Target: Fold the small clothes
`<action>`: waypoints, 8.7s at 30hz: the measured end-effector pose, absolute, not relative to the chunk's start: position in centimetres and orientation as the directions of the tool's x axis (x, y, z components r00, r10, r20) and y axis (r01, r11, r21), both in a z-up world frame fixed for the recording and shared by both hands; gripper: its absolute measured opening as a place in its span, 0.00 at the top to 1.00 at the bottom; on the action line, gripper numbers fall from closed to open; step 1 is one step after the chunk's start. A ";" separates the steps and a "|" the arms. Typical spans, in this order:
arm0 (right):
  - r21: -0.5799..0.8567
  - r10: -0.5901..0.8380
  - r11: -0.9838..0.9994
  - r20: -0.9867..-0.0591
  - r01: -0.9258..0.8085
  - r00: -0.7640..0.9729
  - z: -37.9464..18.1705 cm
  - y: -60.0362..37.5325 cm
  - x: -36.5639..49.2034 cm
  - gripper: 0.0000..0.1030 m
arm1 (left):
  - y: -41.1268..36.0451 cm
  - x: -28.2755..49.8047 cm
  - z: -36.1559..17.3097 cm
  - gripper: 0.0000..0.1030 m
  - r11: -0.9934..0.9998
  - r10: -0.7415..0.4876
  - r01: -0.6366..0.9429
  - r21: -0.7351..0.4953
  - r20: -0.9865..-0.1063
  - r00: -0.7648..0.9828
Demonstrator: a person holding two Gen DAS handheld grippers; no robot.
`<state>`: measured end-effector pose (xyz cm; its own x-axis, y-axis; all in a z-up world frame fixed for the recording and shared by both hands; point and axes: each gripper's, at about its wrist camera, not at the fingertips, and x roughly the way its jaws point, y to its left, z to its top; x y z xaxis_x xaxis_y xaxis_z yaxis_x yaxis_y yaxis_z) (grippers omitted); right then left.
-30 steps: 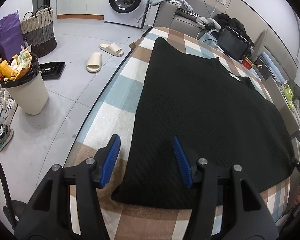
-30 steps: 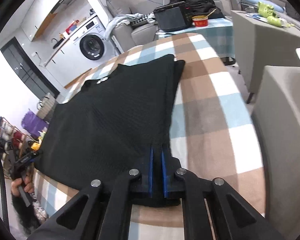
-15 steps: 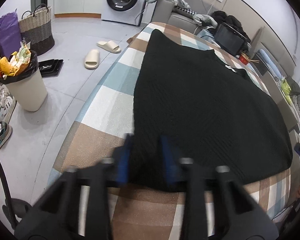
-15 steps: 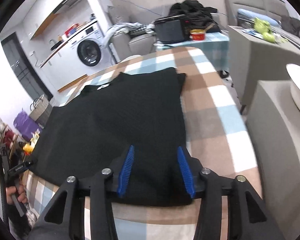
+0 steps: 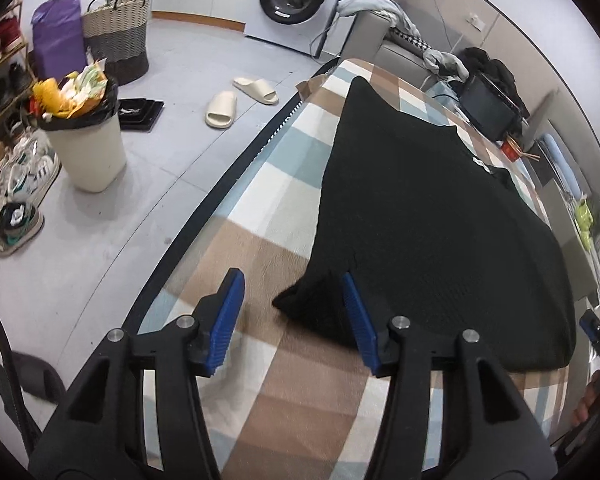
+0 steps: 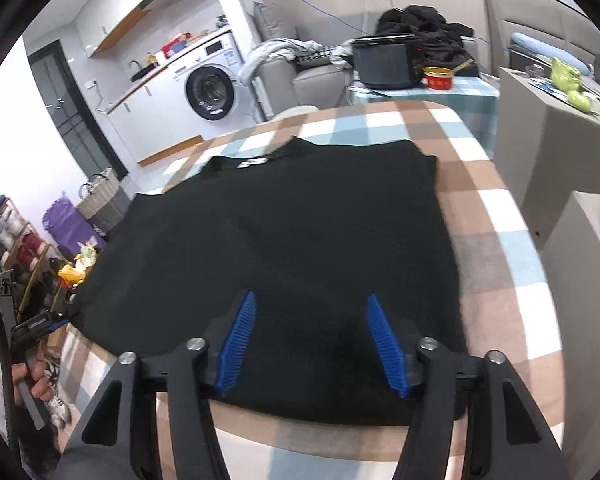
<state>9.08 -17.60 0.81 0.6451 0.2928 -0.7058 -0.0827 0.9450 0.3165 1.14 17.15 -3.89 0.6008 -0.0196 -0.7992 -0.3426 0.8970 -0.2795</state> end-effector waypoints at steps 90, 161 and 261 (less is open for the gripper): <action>0.478 0.360 0.877 -0.726 0.054 0.586 -4.2 -19.2 12.7 0.55 | -2.0 11.5 -2.8 0.45 0.863 -0.484 0.172 -0.474 -0.680 0.550; 0.384 0.290 0.921 -0.786 0.064 0.545 -4.3 -20.2 11.4 0.68 | -2.2 13.8 -4.8 0.90 0.910 -0.396 0.121 -0.397 -0.742 0.542; 0.588 0.608 0.787 -0.688 -0.186 0.396 -3.9 -16.5 11.8 0.76 | 1.8 8.7 -4.3 0.44 0.940 -0.321 0.077 -0.334 -0.780 0.537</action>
<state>11.83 -16.50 -3.93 0.3963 0.6079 -0.6881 -0.1860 0.7870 0.5882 8.68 1.85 -4.27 0.5367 -0.3210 -0.7804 0.0765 0.9395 -0.3339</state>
